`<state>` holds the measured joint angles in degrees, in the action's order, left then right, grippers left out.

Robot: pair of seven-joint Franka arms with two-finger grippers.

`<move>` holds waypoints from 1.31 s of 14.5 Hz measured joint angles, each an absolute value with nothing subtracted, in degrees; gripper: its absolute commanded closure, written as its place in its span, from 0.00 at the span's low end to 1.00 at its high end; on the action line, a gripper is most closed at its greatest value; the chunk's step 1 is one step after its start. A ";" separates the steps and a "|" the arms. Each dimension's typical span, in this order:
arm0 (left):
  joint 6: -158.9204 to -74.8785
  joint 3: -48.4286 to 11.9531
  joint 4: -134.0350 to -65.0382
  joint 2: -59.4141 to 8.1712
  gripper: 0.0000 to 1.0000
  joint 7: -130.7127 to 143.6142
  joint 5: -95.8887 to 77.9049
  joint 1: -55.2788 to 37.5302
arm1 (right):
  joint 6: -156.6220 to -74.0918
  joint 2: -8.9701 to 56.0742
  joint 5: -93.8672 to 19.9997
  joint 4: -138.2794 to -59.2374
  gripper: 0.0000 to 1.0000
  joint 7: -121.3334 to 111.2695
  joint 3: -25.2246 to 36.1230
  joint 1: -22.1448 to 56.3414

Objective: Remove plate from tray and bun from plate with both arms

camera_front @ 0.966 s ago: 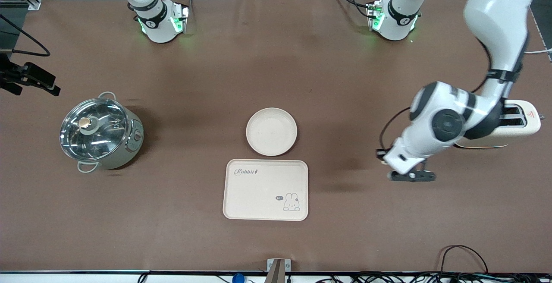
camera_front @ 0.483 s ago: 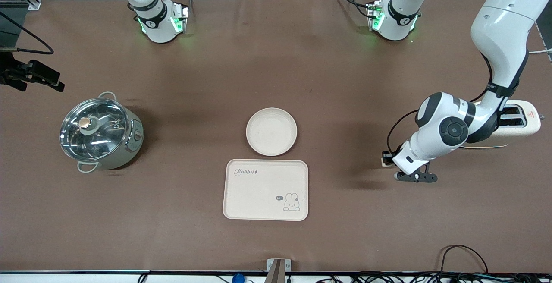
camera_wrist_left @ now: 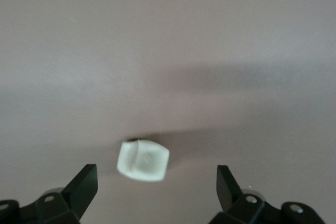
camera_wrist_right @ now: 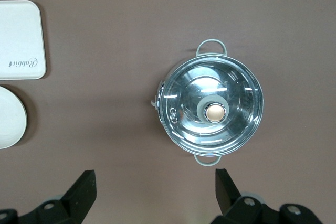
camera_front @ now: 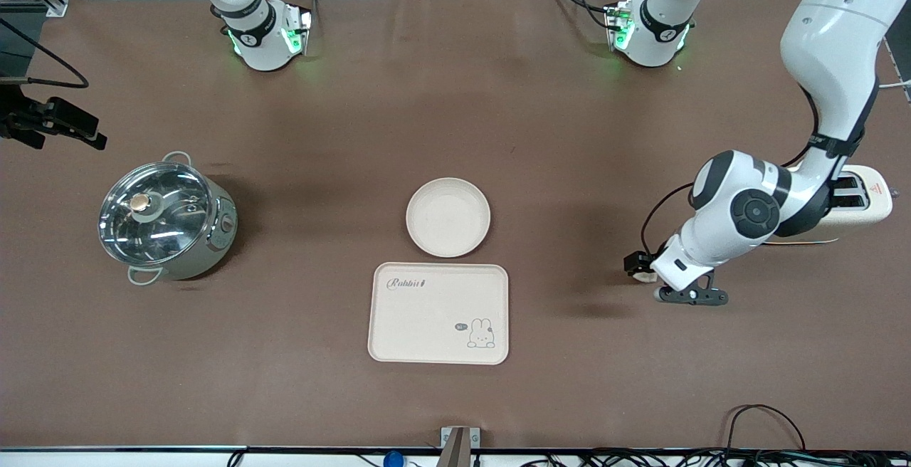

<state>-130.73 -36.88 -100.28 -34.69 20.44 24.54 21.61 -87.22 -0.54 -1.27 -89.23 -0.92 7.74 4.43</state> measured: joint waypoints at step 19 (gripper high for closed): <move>-87.77 -5.31 -85.92 0.44 0.00 3.10 1.56 -2.94 | -86.46 -0.94 -1.41 -88.09 0.00 -0.92 6.94 4.62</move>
